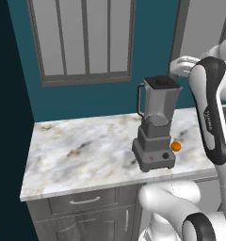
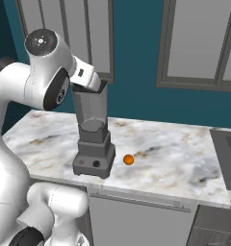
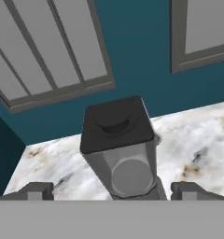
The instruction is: Open the blender lid, put the tangerine in the blender, close the lid, and start the blender.
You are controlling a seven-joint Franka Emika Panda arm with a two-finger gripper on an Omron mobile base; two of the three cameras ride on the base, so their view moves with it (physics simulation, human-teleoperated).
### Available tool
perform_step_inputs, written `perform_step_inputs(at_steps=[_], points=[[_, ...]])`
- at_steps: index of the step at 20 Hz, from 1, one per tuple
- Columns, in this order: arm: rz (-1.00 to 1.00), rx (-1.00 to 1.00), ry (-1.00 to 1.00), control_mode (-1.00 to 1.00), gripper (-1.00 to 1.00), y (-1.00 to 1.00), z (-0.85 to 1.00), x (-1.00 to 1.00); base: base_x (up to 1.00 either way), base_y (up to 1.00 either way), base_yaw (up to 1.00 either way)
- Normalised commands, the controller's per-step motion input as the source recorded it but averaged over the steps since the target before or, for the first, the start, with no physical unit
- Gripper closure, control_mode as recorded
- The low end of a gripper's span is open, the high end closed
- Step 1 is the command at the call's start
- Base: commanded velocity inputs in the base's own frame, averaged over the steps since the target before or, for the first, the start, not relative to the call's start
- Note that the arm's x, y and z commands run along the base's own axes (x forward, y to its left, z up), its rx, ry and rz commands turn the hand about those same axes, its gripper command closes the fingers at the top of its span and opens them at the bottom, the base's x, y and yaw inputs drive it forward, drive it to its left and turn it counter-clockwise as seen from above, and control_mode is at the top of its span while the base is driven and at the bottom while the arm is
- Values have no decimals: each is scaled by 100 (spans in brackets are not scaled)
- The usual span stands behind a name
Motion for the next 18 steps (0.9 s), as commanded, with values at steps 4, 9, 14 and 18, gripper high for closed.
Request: perform_step_inputs(at_steps=[4,9,14,18], points=[[0,-3,0,-100,-100,1,4,11,0,0,0],[0,-9,0,-100,-100,2,-1,19,0,0,0],[5,-23,8,-100,-100,16,-34,28,0,0,0],[9,-8,17,-100,-100,-1,-24,33,0,0,0]])
